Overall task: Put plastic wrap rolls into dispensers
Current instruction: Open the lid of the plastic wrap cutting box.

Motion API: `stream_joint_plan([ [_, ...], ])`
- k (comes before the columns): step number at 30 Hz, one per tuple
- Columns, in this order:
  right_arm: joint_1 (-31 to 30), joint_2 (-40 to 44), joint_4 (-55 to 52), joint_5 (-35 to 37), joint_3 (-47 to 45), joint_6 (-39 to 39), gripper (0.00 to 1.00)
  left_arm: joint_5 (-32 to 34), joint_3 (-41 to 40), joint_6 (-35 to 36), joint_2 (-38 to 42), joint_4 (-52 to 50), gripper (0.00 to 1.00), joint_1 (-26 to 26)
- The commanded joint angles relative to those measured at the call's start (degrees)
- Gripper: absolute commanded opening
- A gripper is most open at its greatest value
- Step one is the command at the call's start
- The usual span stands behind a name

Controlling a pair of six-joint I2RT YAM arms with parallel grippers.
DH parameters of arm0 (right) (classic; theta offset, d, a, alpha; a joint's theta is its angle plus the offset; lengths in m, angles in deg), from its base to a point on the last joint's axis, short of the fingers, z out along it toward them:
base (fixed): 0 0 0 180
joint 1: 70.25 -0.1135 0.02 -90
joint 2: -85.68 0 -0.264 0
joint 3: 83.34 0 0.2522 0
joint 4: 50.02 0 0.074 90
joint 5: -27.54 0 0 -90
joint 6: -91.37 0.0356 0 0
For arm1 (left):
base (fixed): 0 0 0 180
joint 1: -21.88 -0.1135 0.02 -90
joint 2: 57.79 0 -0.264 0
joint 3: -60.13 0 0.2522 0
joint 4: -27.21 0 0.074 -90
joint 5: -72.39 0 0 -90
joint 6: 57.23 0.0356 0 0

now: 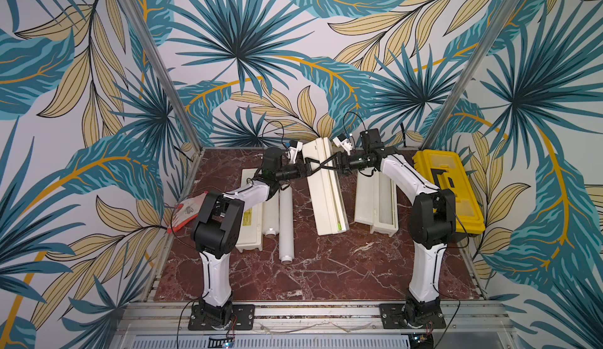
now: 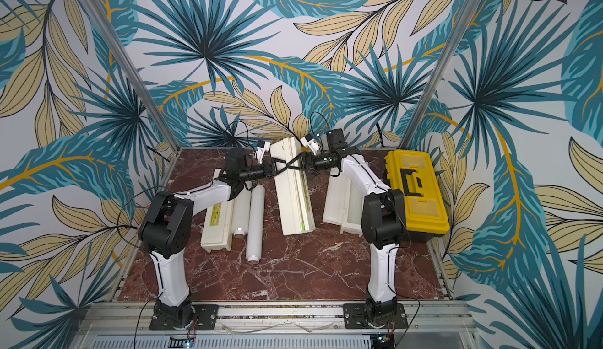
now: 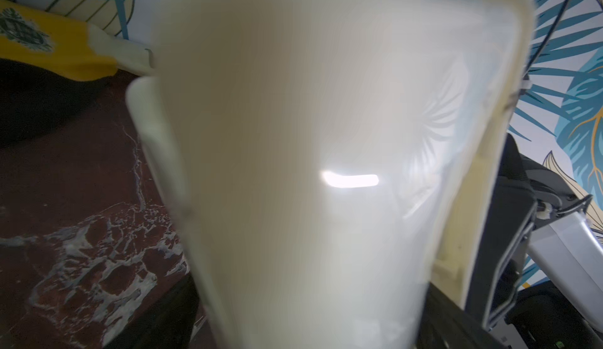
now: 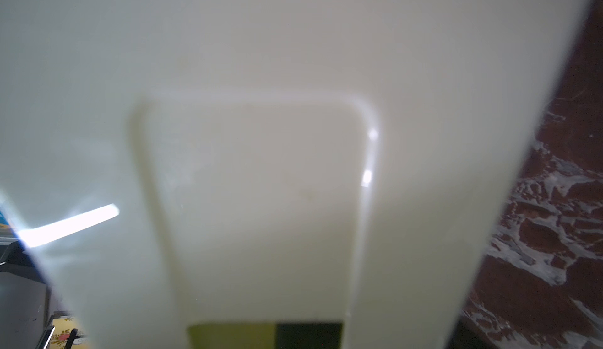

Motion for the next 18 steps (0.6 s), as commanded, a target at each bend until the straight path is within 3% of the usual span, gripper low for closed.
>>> stream_joint_plan([
  [1,-6.1,0.01,3.95,-8.74,-0.59,2.39,0.55,4.67,4.42,5.2,-2.58,-9.65,0.98,6.54],
  [10,-6.19,-1.0,-4.0,1.31,-0.25,2.09,0.52,16.23,11.02,9.81,-6.11,-33.42,0.91,7.54],
  [18,-6.12,-3.56,-10.22,11.11,-0.04,6.38,0.51,18.18,16.63,10.01,-13.28,-42.76,0.81,7.51],
])
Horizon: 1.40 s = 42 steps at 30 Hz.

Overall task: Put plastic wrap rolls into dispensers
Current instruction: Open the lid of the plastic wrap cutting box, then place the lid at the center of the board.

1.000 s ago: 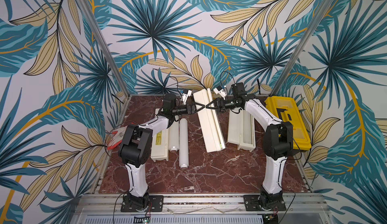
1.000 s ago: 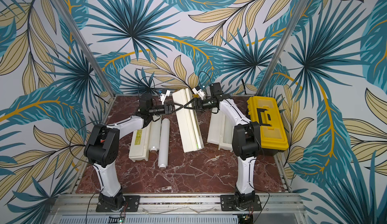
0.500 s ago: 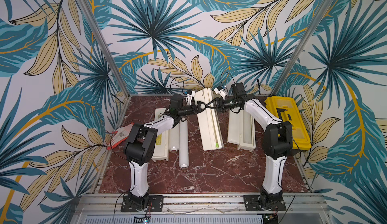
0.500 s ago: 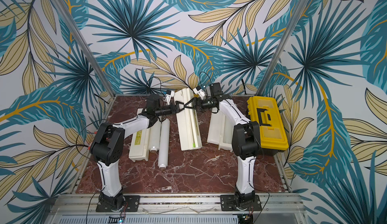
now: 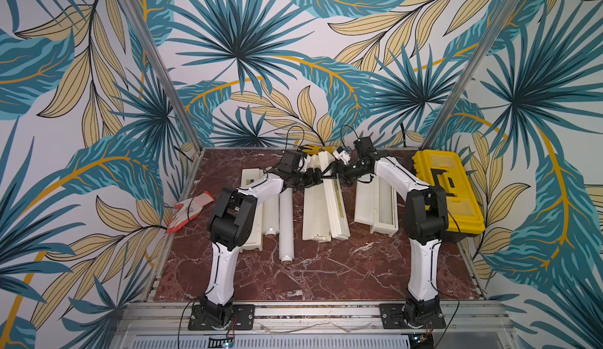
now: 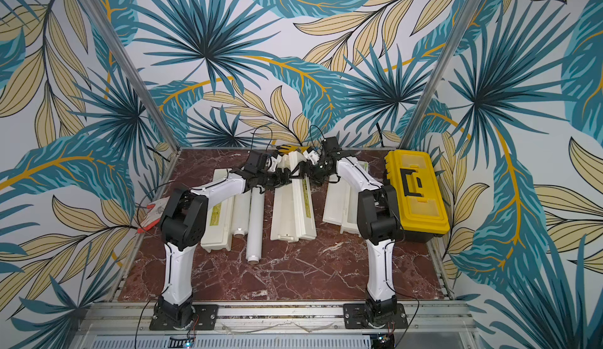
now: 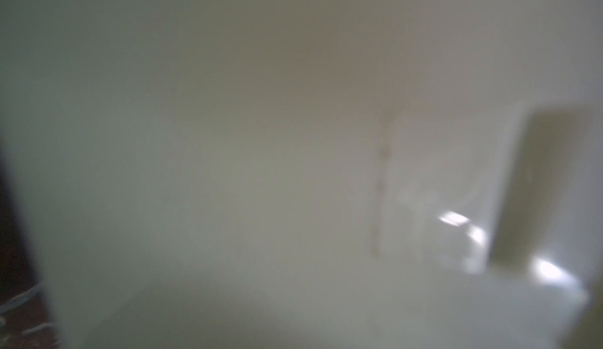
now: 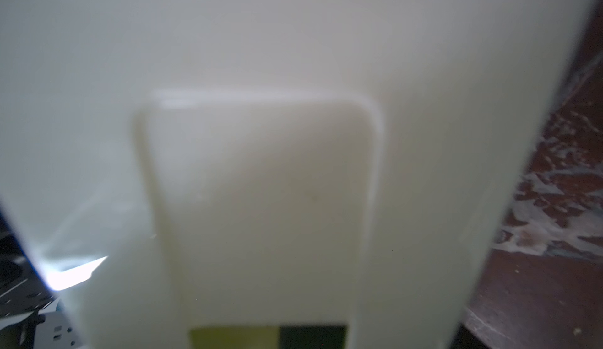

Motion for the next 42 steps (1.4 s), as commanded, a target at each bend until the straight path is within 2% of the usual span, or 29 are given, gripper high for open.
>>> stream_joint_plan([
  [1,-5.05,1.2,-2.84,-3.71,0.56,2.82,0.51,4.11,1.65,1.48,-3.41,-7.1,0.8,3.16],
  [5,-4.92,2.51,-7.2,3.17,0.57,3.79,0.51,7.13,1.05,2.05,-3.48,-9.42,0.78,3.01],
  [14,-4.52,6.8,-14.1,17.42,1.14,3.6,0.55,9.43,-3.24,2.26,-2.61,-10.4,0.73,2.0],
  [22,-3.3,8.31,-15.69,25.41,-0.04,4.08,0.57,11.24,-6.73,1.0,-0.47,-10.58,0.68,1.43],
  [27,-2.67,5.08,-16.0,28.94,0.42,5.81,0.59,13.61,-8.65,-0.97,1.51,-10.57,0.64,1.15],
  [32,-2.68,1.03,-14.78,32.3,0.48,8.96,0.6,15.5,-12.74,-6.1,4.0,-8.53,0.6,0.65],
  [37,-2.68,-1.36,-17.51,37.91,1.14,8.78,0.62,17.12,-17.22,-10.0,6.89,-6.04,0.54,0.41],
  [39,-2.62,-2.03,-18.42,39.23,1.29,8.75,0.63,17.76,-19.0,-11.32,8.33,-4.65,0.54,0.34],
  [42,-2.6,-1.77,-17.69,40.38,0.1,9.04,0.64,17.19,-19.46,-11.55,10.02,-2.75,0.62,0.51],
])
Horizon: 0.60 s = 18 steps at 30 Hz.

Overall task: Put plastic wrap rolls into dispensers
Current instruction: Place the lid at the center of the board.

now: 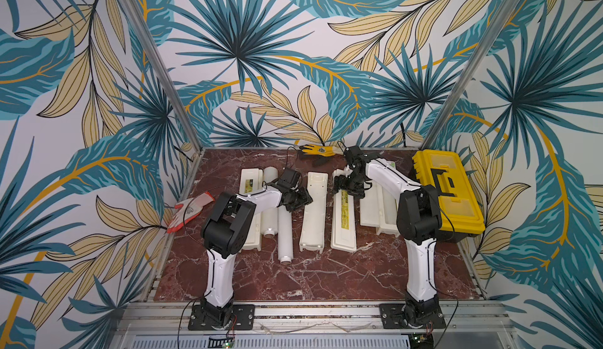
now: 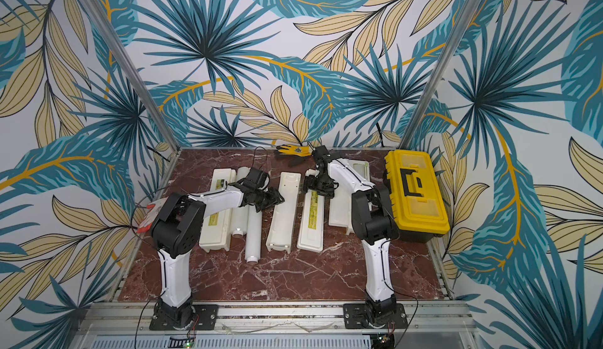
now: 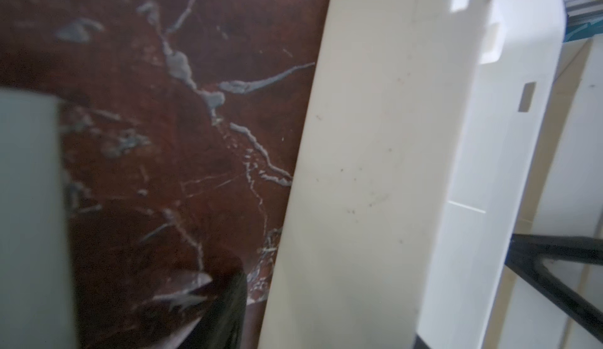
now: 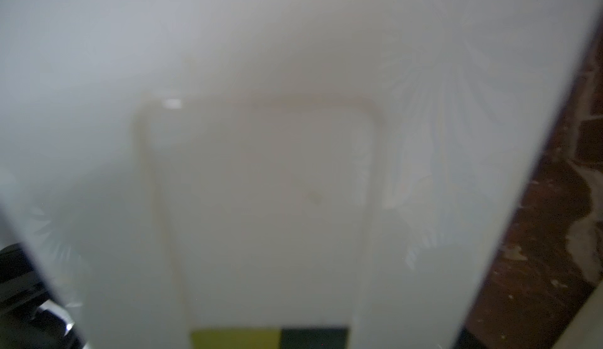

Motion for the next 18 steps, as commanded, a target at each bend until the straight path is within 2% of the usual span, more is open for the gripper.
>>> stream_joint_plan([
  [1,0.59,-0.49,-2.04,4.74,-1.06,0.52,0.64,2.25,-2.12,-1.54,2.26,-0.22,0.68,-0.21],
  [5,0.56,-2.02,-1.81,4.61,-0.31,-0.27,0.7,3.83,-0.23,0.89,4.35,-1.97,0.8,0.87],
  [9,0.34,-3.75,-0.7,4.01,-0.4,-0.08,0.8,5.61,1.95,3.51,5.62,-6.48,0.86,2.05],
  [11,-0.03,-4.27,-0.14,4.23,-0.53,-0.42,0.87,6.17,2.31,4.71,6.52,-7.48,0.87,2.5],
  [12,-0.14,-4.71,-0.13,4.32,-0.36,-0.62,0.98,6.27,2.31,5.24,6.95,-7.82,0.88,2.72],
  [18,-0.23,-5.97,-1.03,5.17,1.46,-1.06,0.99,5.01,3.36,7.9,9.14,-10.54,0.88,2.96],
])
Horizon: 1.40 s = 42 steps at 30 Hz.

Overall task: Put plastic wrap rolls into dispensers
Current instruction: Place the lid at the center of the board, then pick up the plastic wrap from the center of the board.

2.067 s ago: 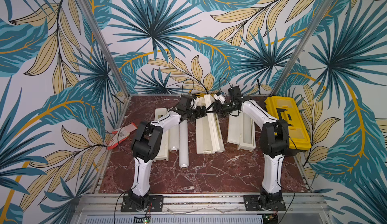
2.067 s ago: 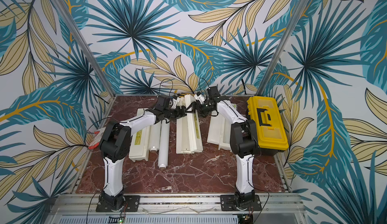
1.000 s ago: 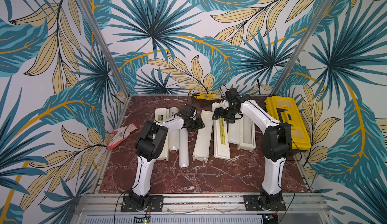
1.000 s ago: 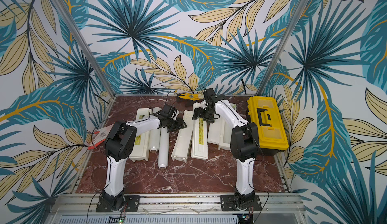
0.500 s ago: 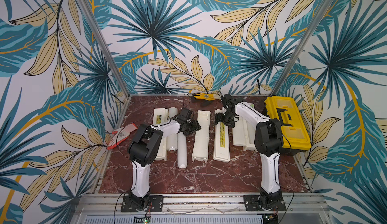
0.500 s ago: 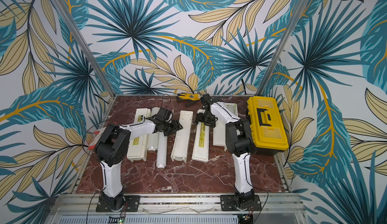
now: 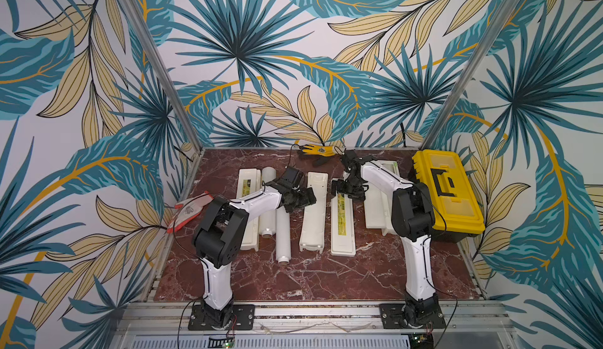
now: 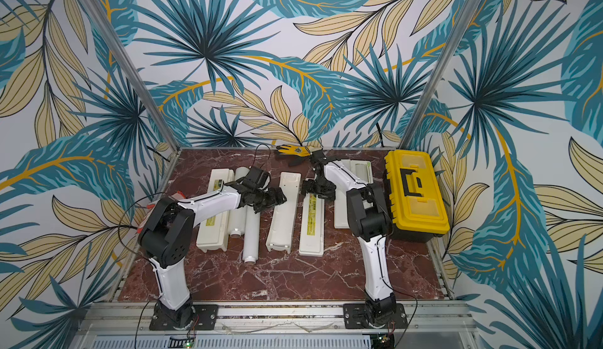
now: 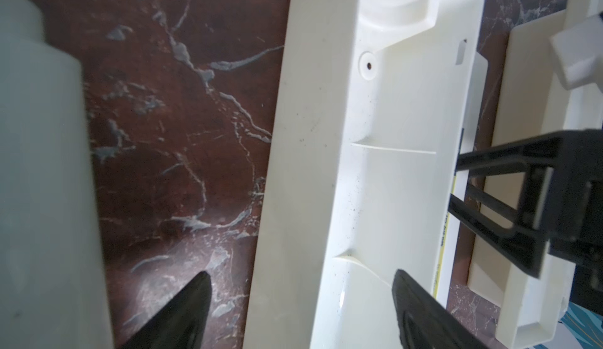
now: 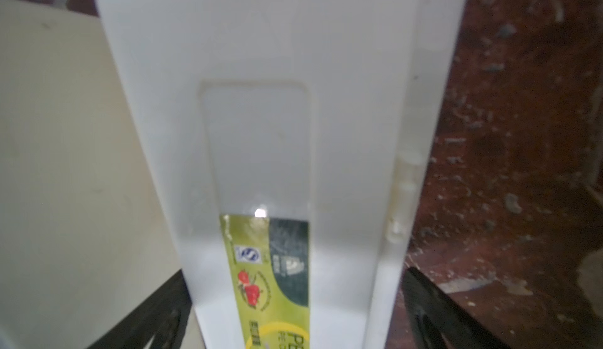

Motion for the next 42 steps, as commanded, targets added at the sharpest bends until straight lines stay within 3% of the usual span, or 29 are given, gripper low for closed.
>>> stream_joint_plan([
  [1,0.53,-1.7,-2.21,2.41,1.15,-0.57,0.99,0.87,3.5,2.86,3.25,-3.68,0.88,0.08],
  [8,0.44,5.32,-1.75,5.49,-0.75,-0.97,0.99,8.6,0.9,5.34,11.41,-11.7,0.87,0.41],
  [13,0.19,10.1,1.88,2.83,-4.69,-0.67,0.99,11.08,-4.55,4.58,13.69,-15.33,0.82,0.43],
  [19,-0.34,14.05,5.72,-0.42,-8.46,-0.99,0.99,12.49,-7.45,0.99,12.66,-17.66,0.76,0.56],
  [27,-0.42,15.27,6.97,-4.47,-10.85,-1.77,0.96,18.13,-6.87,-1.02,9.15,-21.8,0.77,1.44],
  [34,-0.44,16.62,8.56,-5.42,-12.92,-2.28,0.95,18.01,-4.37,-1.44,0.3,-23.45,0.76,1.9],
  [38,-0.43,17.22,8.7,-5.64,-13.35,-2.56,0.95,17.32,-2.98,-1.57,-3.5,-23.74,0.65,1.94],
  [42,-0.44,18.19,9.52,-5.77,-13.99,-2.64,0.92,16.6,-2.48,-1.73,-4.14,-23.86,0.43,2.03],
])
